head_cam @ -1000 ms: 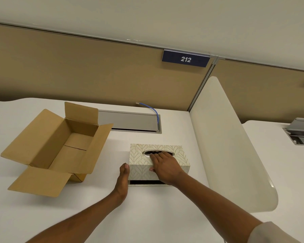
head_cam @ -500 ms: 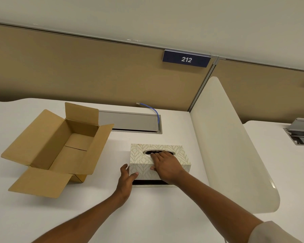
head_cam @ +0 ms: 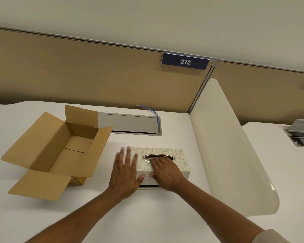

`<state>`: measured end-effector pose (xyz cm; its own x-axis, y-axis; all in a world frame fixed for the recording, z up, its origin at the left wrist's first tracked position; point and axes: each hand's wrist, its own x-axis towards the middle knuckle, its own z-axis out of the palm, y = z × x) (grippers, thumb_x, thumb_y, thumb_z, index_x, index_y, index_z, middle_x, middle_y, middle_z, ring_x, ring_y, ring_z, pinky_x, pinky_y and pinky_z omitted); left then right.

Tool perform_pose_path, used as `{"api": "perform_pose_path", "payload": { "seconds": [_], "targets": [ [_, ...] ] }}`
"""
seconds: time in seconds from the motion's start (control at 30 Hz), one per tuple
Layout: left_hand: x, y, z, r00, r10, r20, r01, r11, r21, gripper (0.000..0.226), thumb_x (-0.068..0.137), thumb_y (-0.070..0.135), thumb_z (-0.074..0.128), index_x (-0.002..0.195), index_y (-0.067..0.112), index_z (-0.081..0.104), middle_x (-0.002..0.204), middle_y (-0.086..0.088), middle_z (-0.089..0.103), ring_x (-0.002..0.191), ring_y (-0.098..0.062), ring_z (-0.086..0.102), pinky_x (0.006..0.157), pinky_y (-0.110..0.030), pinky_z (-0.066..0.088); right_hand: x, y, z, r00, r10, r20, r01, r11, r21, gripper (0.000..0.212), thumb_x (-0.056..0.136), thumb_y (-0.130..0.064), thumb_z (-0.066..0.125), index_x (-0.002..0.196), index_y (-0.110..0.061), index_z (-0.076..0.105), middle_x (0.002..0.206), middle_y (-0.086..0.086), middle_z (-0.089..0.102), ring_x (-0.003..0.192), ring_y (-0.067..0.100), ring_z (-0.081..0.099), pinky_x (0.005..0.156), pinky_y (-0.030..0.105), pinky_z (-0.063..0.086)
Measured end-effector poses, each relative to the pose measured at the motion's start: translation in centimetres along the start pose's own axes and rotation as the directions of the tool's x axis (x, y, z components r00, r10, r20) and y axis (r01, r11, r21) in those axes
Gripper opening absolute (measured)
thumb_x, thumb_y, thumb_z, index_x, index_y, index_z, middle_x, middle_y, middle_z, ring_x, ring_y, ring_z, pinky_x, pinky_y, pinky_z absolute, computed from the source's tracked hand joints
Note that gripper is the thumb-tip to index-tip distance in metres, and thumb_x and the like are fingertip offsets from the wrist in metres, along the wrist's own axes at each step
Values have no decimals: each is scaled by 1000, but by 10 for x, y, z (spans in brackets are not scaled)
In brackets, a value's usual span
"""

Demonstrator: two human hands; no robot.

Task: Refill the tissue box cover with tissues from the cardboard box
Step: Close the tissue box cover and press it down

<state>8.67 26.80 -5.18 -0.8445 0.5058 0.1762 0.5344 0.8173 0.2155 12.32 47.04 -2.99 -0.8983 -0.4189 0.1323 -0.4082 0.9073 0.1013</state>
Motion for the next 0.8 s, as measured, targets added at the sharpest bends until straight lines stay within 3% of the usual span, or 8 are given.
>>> {"api": "perform_pose_path", "payload": {
  "seconds": [0.07,0.13,0.23,0.3,0.57,0.7,0.8],
  "targets": [
    [4,4,2,965,251,73,-258,960,108,80,90,64,29,143,6,34,155,-25,23,146,-39,9,116,-52,12,-9,-6,5,1000,4,9,-4,1000,-15,56,95,-44,43,125,2,57,122,22,64,113,37,59,97,45,46],
    [1,11,7,934,331,139,-348,929,129,79,91,63,27,142,2,37,151,-23,32,145,-37,16,116,-51,14,-20,-12,10,1000,8,27,-8,1000,-4,59,95,-45,44,130,1,54,132,25,56,124,43,50,102,54,40],
    [-10,19,15,936,274,223,-303,947,108,84,89,68,27,140,2,39,147,-21,40,141,-35,27,117,-50,20,-35,-17,13,991,49,122,-50,999,4,68,96,-55,38,145,-8,39,149,26,33,140,48,22,111,65,21],
    [-12,20,16,938,236,255,-271,956,114,86,87,70,27,139,3,42,146,-20,42,139,-37,33,114,-51,27,-40,-18,13,979,79,189,-79,997,-4,72,97,-60,29,149,-10,32,152,26,25,142,47,13,110,64,13],
    [-11,19,7,935,256,246,-295,945,140,85,86,73,29,139,8,45,146,-18,44,137,-37,36,110,-50,32,-39,-19,2,927,125,353,-134,991,2,77,96,-64,16,149,-9,28,154,24,25,143,41,13,108,62,4],
    [-15,21,-8,944,242,223,-283,943,177,84,86,72,31,144,12,37,152,-18,33,141,-40,27,114,-50,16,-42,-21,-2,843,331,423,-356,934,-20,87,89,-71,2,153,-12,3,157,21,-5,142,41,-14,108,66,-12],
    [-22,19,-22,964,202,173,-234,953,193,85,84,72,32,146,14,34,153,-20,29,141,-42,24,111,-49,12,-46,-24,-10,781,417,466,-472,881,3,99,74,-77,-17,152,-15,-12,156,18,-19,143,39,-19,108,64,-12]
  ]
}}
